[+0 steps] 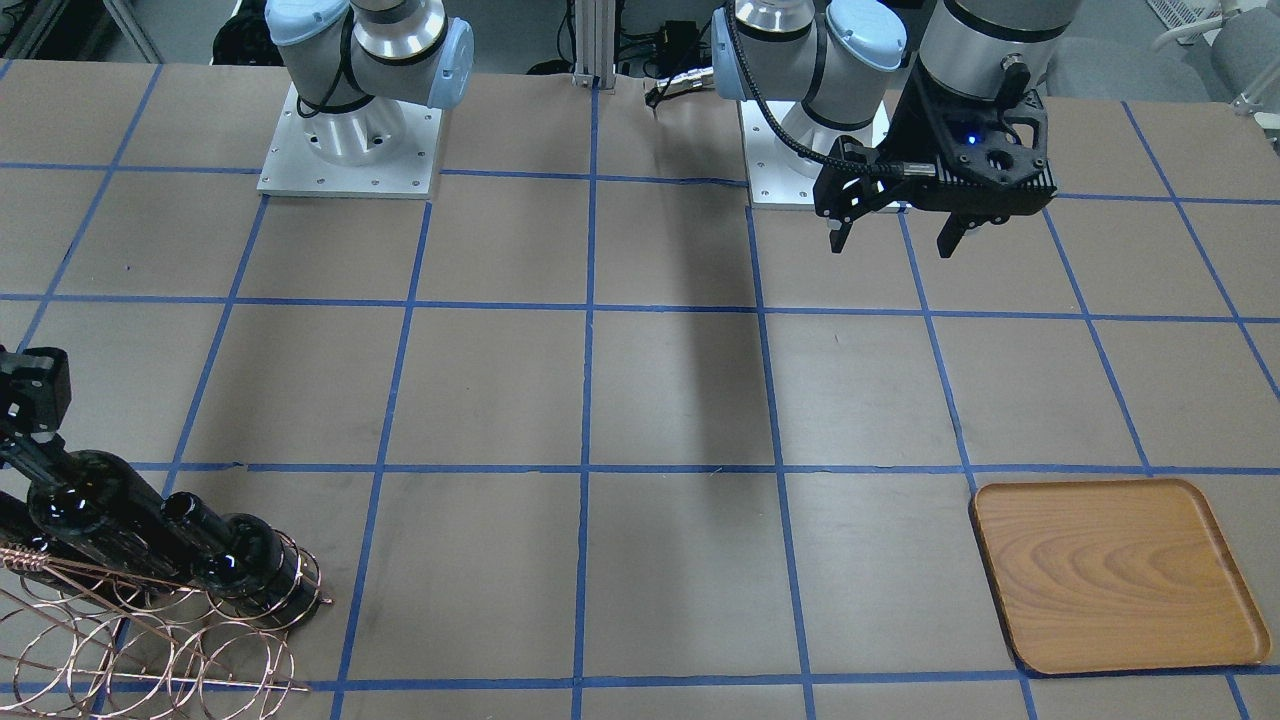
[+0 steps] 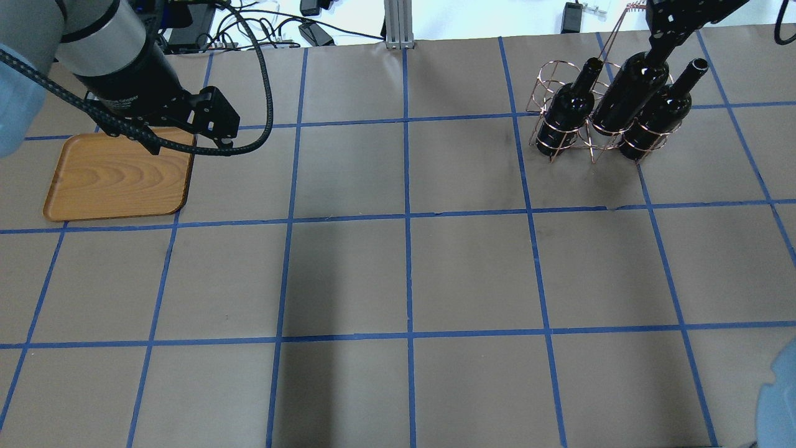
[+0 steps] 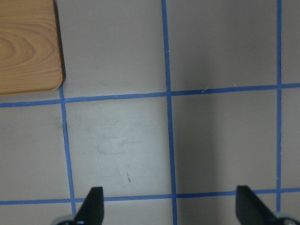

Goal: Take wine from basket and place on tray
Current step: 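Lift the dark bottle out of the rack with the right gripper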

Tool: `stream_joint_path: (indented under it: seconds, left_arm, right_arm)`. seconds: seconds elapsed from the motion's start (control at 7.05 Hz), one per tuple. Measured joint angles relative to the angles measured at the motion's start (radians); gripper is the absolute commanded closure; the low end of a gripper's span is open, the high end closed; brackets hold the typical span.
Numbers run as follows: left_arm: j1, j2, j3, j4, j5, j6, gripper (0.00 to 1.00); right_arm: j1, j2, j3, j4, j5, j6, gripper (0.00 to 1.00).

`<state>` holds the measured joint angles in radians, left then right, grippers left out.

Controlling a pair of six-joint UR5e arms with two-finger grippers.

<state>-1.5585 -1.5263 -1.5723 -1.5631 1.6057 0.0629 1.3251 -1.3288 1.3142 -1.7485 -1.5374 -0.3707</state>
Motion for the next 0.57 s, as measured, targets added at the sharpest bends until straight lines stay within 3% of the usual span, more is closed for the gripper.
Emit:
stream_joint_path:
  seconds: [0.57]
  left_arm:
    - [0.000,0.003,0.000,0.000,0.001,0.001,0.00]
  right_arm:
    - [0.016,-0.164,-0.007,0.212,-0.019,-0.006,1.00]
